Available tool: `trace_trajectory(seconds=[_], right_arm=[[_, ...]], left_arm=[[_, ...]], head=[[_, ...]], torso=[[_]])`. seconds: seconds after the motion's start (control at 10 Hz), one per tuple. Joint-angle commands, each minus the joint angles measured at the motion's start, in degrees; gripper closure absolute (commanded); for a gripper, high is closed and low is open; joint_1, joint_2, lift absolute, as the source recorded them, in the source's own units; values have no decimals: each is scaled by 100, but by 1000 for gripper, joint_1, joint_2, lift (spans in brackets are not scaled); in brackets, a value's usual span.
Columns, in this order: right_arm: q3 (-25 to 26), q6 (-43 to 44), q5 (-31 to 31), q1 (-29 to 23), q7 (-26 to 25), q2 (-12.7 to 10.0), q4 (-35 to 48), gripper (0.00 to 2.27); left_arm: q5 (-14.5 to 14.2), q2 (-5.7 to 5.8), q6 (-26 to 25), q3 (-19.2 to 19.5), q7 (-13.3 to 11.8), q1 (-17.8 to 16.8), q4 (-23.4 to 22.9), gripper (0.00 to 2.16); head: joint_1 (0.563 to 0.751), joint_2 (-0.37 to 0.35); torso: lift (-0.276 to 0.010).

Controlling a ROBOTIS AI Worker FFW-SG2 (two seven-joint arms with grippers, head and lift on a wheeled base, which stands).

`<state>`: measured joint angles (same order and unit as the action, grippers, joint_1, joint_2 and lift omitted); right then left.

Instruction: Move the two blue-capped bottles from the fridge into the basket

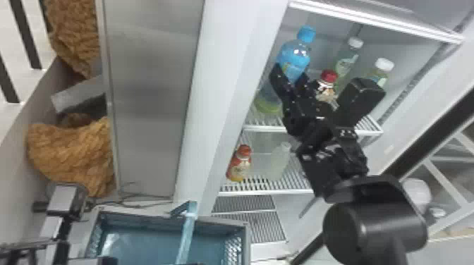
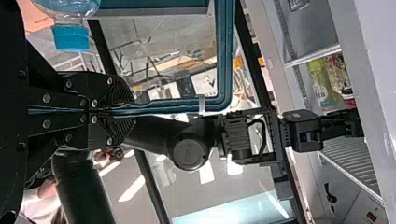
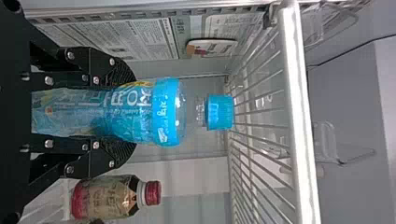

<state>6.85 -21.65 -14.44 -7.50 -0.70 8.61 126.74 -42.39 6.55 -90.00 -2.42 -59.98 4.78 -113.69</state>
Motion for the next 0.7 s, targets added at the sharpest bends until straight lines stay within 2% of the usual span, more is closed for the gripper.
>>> trace_trajectory(seconds=[0.0, 0.6], right_arm=[[126, -56, -7, -290, 0, 1, 299, 1283], [377, -323, -453, -1823, 17, 45, 1761, 1283]], left_arm=[[0, -5, -3, -10, -5, 0, 0, 1205], [0, -5, -3, -44, 13, -14, 84, 1205]], head=[[695, -350], [695, -350]], torso=[[-76], [-76]])
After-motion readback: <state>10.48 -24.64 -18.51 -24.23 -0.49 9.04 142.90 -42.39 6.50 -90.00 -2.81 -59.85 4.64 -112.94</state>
